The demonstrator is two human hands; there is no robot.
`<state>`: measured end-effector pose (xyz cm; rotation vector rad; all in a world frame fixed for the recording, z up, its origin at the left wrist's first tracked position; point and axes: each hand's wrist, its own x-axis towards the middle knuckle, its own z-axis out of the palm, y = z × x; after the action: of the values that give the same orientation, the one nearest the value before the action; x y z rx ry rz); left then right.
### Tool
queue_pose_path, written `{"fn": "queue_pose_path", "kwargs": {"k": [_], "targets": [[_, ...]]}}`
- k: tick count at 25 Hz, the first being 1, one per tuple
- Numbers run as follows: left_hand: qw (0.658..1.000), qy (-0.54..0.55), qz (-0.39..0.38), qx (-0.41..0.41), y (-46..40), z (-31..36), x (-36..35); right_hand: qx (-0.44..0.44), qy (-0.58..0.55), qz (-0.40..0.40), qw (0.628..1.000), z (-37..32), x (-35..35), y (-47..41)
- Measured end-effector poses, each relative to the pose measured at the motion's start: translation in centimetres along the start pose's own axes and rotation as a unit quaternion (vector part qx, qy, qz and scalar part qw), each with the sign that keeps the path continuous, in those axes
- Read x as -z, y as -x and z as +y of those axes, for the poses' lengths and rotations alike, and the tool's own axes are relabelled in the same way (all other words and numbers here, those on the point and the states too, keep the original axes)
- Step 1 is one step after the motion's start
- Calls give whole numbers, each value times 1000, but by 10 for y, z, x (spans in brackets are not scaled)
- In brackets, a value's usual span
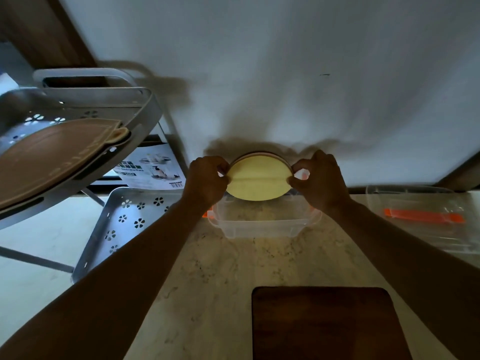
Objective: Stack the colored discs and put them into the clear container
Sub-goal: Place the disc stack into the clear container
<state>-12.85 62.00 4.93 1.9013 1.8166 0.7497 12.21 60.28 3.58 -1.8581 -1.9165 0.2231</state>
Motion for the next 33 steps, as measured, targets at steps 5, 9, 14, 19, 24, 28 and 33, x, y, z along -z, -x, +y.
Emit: {"fn": "queue_pose_path", "kwargs": {"k": [5,9,14,19,24,28,33], "targets": [[998,-62,3,-26,2,-2,-11,-28,33,-8,999,1,-6,-4],[993,-104,21,-41,2,-2,-14,-37,38,-10,999,-1,-6,-6],[993,-102,36,-46,3,-4,-17,-37,49,3,998,-4,-8,-5],[995,-79,39,-43,5,-1,-15,-47,27,0,999,-6,-6,-4],[994,-99,35,-41,5,0,-16,-44,24,-6,999,-5,-10,0],[992,-114,47,-43,5,-1,-20,-42,32,5,999,-4,-13,0],[991,-109,68,-49,6,-1,-22,-35,66,19,997,-4,-15,-2]]}}
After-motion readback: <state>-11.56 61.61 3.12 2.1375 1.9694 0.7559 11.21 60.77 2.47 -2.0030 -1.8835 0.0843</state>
